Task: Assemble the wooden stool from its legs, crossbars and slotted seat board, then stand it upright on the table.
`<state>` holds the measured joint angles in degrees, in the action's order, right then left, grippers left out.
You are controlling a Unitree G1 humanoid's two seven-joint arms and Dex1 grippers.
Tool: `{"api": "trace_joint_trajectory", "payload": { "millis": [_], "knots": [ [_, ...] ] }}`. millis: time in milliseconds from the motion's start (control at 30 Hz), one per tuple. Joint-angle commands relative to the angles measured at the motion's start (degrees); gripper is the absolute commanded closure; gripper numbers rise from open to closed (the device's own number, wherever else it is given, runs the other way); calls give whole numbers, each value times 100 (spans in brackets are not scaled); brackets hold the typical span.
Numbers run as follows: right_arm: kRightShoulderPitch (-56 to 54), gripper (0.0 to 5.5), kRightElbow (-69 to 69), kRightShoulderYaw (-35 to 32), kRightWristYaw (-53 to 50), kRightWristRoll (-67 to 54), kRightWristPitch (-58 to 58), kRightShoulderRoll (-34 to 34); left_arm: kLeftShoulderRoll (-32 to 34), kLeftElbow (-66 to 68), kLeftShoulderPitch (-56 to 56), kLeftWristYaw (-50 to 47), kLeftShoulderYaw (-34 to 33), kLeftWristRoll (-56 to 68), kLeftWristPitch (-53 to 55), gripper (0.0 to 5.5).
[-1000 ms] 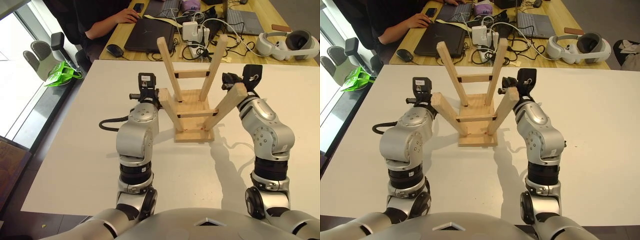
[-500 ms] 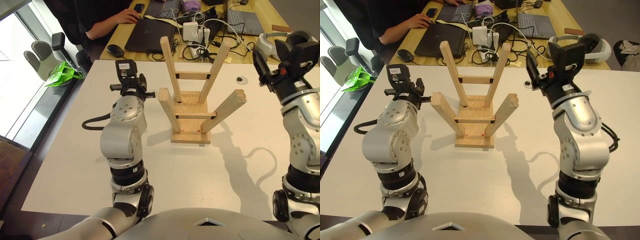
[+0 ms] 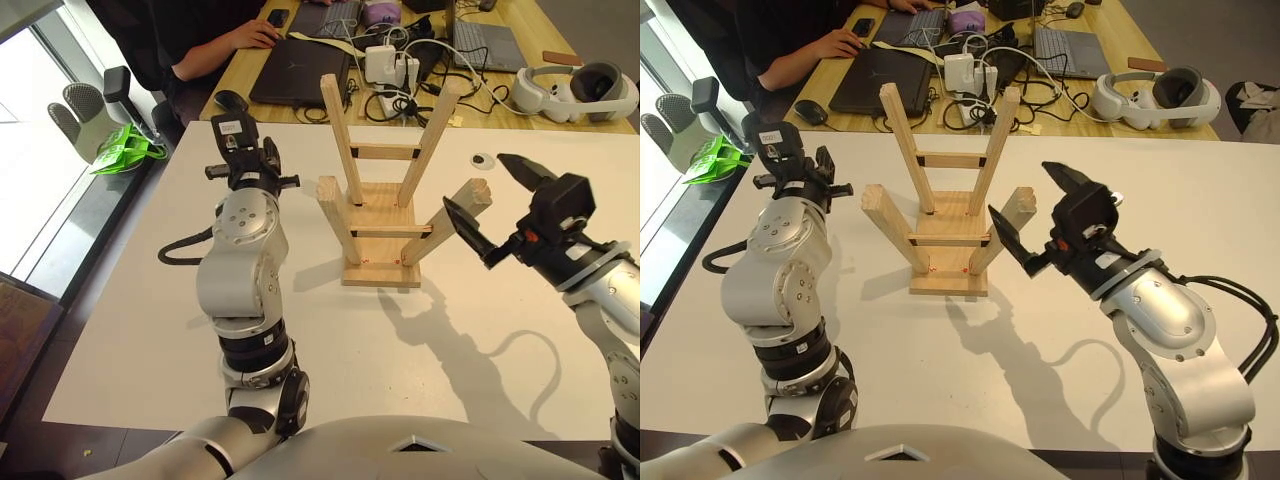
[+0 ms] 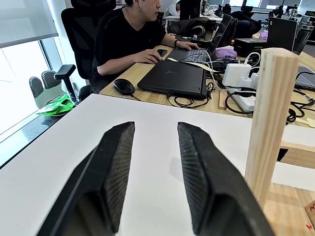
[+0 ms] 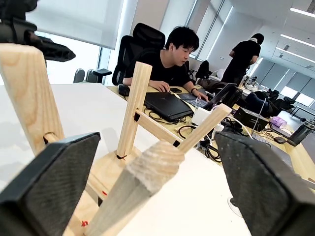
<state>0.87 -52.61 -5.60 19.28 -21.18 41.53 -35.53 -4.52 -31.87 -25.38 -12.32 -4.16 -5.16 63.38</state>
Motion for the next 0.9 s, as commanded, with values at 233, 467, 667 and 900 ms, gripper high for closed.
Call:
{"api": "trace_joint_trajectory", "payload": {
  "millis": [233,467,667,900],
  "knots": [
    [-916,119,3259,-459,-91,2024,-2068,-1266,77,46,-35,-21,-51,-72,-123,391],
    [-3501,119,3984,-1610,518,-1626,-707,-159,97,15,98,-48,-185,-78,-180,391],
    [-1258,119,1698,-1610,1337,-4856,955,-547,191,-14,88,-23,-402,-60,-198,391],
    [-55,119,1170,-1428,1173,-3997,557,-842,77,-81,170,-117,-325,-63,-197,391]
  ]
}}
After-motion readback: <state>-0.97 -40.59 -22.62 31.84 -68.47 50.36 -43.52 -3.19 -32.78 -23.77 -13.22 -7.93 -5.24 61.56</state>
